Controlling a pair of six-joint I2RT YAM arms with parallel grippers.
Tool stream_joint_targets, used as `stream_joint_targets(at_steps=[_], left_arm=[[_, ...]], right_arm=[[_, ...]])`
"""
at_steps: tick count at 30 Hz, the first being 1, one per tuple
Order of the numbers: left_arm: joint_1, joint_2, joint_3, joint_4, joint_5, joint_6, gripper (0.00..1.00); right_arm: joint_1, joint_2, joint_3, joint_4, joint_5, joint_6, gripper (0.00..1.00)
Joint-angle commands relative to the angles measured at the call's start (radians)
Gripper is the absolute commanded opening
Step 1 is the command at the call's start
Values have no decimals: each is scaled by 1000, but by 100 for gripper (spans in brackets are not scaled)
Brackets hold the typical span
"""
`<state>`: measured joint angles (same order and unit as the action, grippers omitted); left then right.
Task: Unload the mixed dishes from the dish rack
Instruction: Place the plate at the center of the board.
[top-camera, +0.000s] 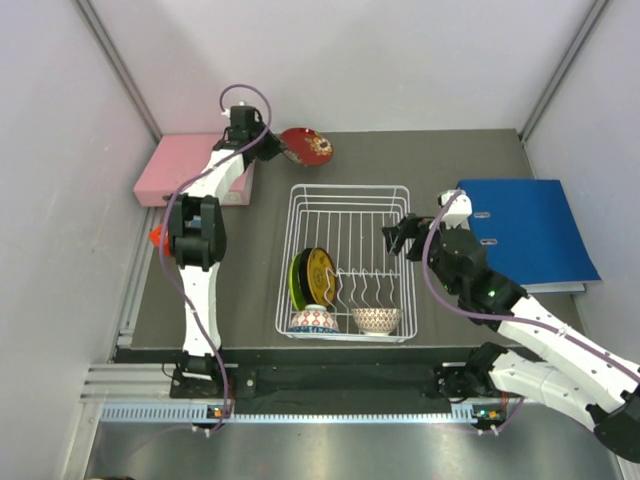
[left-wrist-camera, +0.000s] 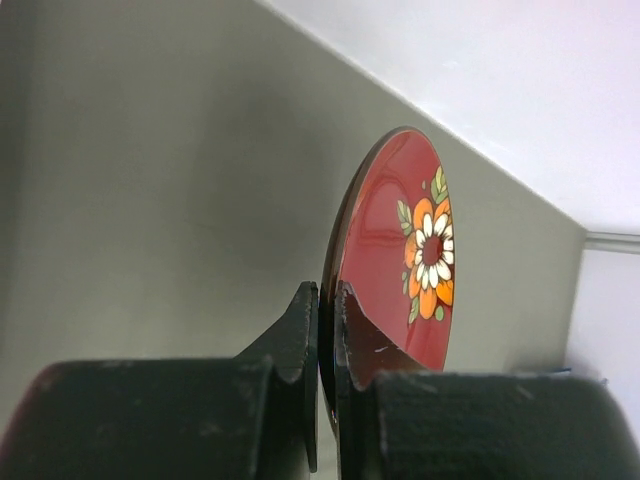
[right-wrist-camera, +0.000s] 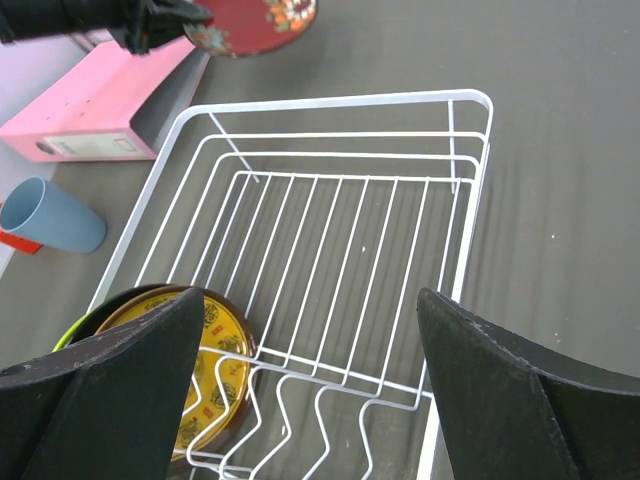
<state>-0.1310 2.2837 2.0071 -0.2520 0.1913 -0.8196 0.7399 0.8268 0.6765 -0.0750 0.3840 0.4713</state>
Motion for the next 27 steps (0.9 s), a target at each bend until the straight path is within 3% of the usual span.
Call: stream_joint_targets(at_steps=[1,13,15,17,18,21,27], left_arm=[[19,46,84,77,39,-15,0],[30,108,73,8,-49,19,1],[39,117,74,8,-40,8,11],[50,122,74,10,-18,0,27],[51,120,74,8,-18,-6,50],[53,100,64,8,-24,-4,82],[53,48,59,-16,-23,7,91]], right_arm=[[-14,-3,25,20,24,-2,87],[-22,37,15,18,7,13,87],[-22,41,17,18,7,15,88],[-22,40,14,15,9,18,89],[-22,40,12,15,10,18,90],[-24,37,5,15,13,20,93],[-25,40,-3,14,7,24,96]])
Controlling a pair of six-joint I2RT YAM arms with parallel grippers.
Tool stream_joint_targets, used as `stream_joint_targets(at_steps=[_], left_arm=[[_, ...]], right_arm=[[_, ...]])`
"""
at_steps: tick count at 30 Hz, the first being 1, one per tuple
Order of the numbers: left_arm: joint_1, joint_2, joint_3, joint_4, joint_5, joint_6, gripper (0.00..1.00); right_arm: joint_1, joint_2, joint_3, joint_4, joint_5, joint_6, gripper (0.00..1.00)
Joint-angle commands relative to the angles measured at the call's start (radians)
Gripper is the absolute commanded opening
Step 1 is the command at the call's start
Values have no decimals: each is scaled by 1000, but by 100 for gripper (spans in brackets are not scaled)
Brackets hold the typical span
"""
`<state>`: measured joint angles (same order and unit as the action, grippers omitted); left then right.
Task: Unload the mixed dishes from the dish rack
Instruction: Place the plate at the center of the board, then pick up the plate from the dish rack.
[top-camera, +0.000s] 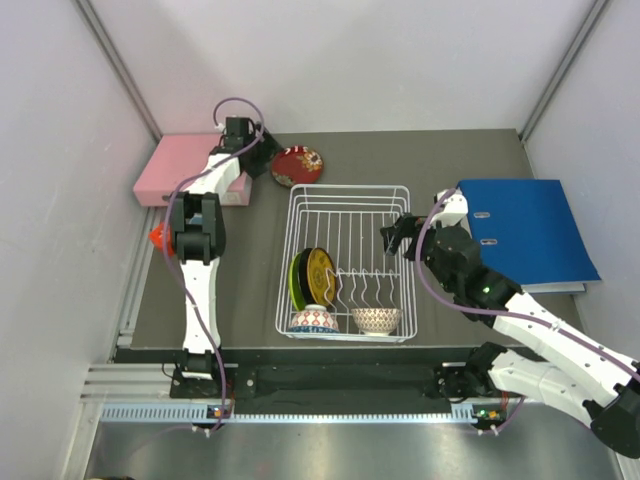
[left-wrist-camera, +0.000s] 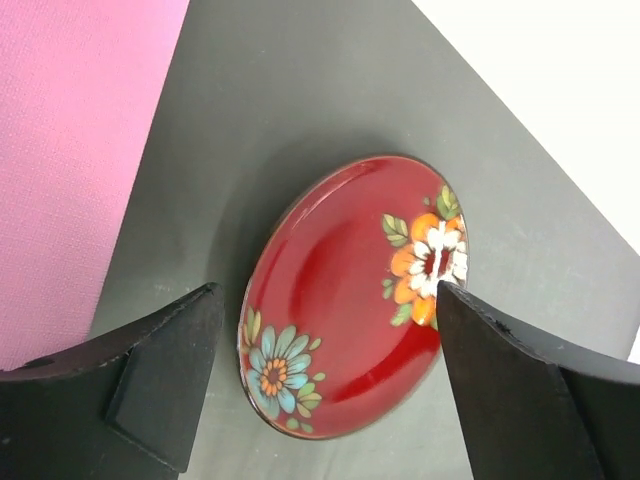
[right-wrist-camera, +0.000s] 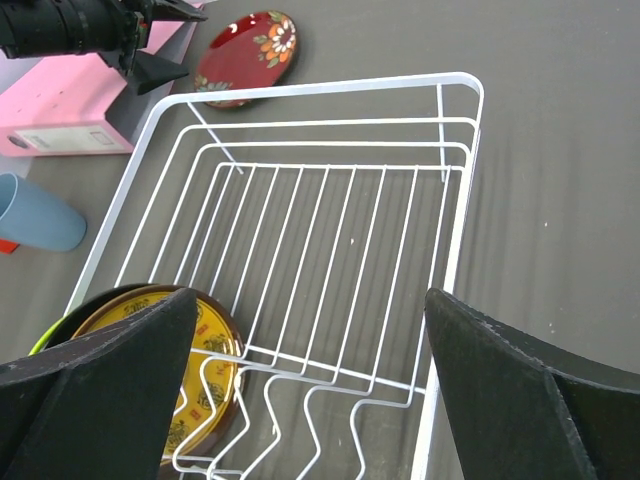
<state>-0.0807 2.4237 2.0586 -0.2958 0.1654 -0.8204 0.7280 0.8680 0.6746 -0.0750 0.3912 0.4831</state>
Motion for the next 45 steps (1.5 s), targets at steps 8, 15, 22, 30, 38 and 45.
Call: stream_joint_targets(at_steps=[8,15,22,30,38,45], left_arm=[[-24,-320,-40,43,-17,3,99],[-328,-667,-303,29,-324,213,99],[-704,-862,-549,-225,-815,242,85],[-1020,-928,-644,-596,-1130,1,61],[-1125,-825,-568,-933,-1167,-299,53],[-1147,-876,-676,-910,-1150,-385,51]], right_arm=[[-15,-9,-3,15,-2,17,97],[-15,-15,0,15,15,15,98],[-18,-34,-9,-2,31,11,98],[-19,-50,-43,-5,18,25,98],[-16,-86,-75,-20,14,57,98],[-18,-123,-96,-40,15,60,98]])
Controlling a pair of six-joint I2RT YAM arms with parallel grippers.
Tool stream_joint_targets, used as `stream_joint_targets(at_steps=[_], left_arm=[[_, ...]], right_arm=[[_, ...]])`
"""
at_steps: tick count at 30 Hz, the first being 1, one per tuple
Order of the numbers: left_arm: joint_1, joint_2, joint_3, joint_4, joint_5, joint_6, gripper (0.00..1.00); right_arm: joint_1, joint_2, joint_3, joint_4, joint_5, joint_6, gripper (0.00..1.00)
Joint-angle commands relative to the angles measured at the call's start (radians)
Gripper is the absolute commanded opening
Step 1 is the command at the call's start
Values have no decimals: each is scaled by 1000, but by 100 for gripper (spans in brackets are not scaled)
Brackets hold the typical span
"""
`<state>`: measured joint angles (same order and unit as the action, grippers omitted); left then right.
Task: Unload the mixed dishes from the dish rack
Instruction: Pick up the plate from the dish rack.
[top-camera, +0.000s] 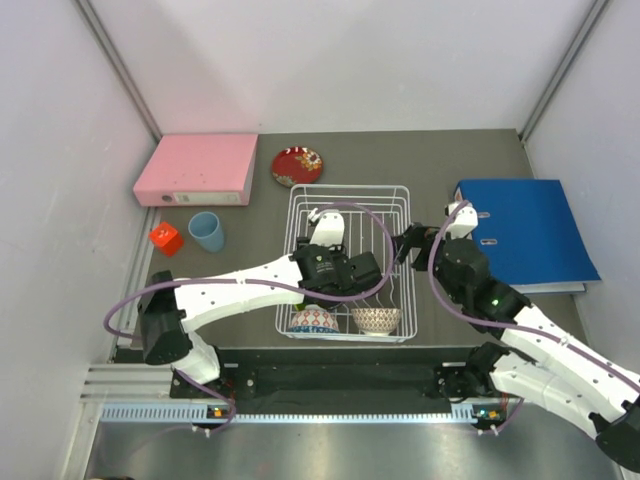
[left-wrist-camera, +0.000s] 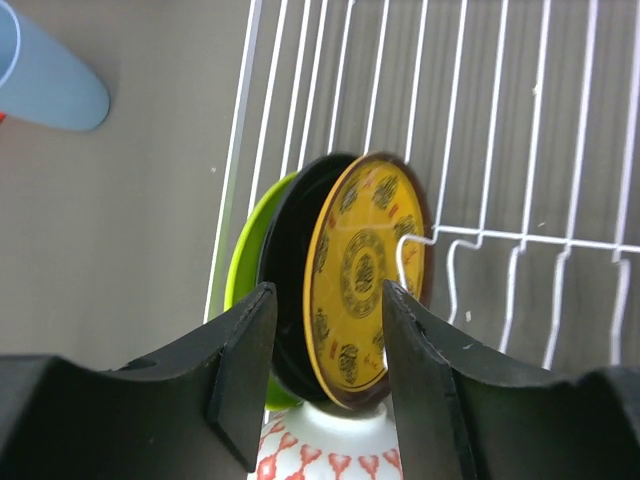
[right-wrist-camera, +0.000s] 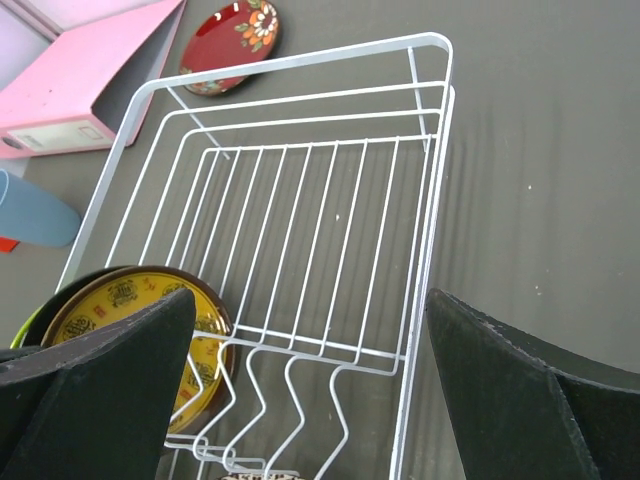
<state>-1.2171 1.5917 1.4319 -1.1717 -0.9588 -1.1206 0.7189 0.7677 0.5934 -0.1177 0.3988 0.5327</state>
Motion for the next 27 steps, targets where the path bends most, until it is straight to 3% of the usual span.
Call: stream_joint_targets(at_steps=[1,11,21,26,27], left_arm=[[-10,-45,-62,-20,-24,-84,51],[-9,-9,-156,118,49,-35,48],[-7,27,-176,167,45,-11,37],[-9,40,-189,179,55,-22,25],[-7,43,-189,178,55,-27,17]], right_arm=[[-9,-21,-15,1,5,10,98],[-9,-24,-9,-11,2,1,98],[-9,-7,-15,0,-2,4,98],[-9,-5,-18,-3,-2,3,97],[-9,-8,-18,-3,0,4,97]])
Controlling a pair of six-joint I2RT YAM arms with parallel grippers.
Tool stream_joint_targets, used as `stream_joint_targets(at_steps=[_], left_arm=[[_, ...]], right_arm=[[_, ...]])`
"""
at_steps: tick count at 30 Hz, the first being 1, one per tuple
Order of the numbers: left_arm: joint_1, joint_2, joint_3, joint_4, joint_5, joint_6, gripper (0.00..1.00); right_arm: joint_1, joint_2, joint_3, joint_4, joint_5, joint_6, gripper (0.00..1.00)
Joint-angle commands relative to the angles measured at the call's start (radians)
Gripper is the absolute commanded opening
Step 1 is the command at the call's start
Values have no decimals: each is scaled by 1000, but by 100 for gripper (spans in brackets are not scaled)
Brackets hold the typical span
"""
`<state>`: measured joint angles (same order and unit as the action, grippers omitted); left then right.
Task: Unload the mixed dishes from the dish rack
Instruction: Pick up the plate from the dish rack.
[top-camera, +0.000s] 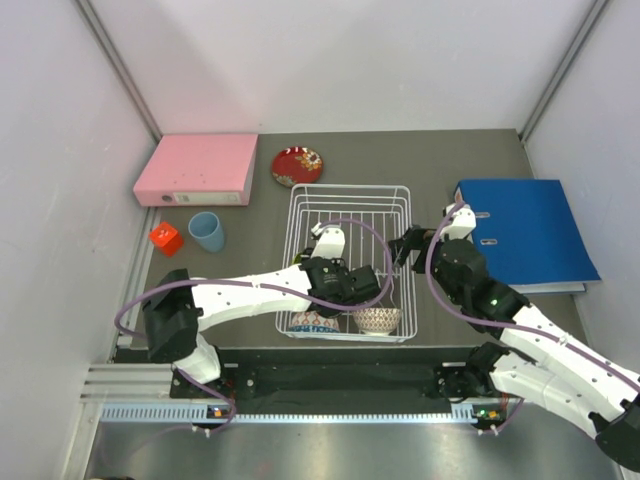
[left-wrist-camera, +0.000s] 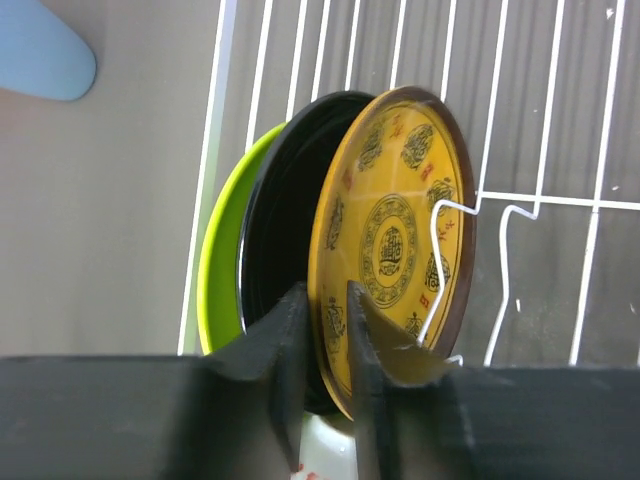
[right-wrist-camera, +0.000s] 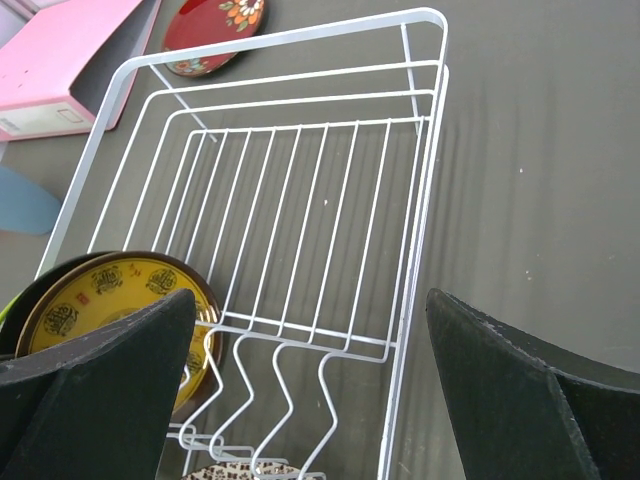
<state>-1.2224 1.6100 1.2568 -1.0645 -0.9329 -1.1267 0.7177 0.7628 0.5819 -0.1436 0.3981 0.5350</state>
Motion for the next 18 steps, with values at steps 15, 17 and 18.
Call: stream_joint_targets(at_steps=[15,17,18], left_arm=[[-26,-9,82,-64,-27,-79,0],[-32,-13,140,-112,-46,-79,0],[-34,-13,160,-127,-52,-79,0]], right_arm=[[-8,-10,-1,16,1,-6,97],[-9,-5,2,16,1,-9,97],[-9,-3,4,18,1,-7,98]])
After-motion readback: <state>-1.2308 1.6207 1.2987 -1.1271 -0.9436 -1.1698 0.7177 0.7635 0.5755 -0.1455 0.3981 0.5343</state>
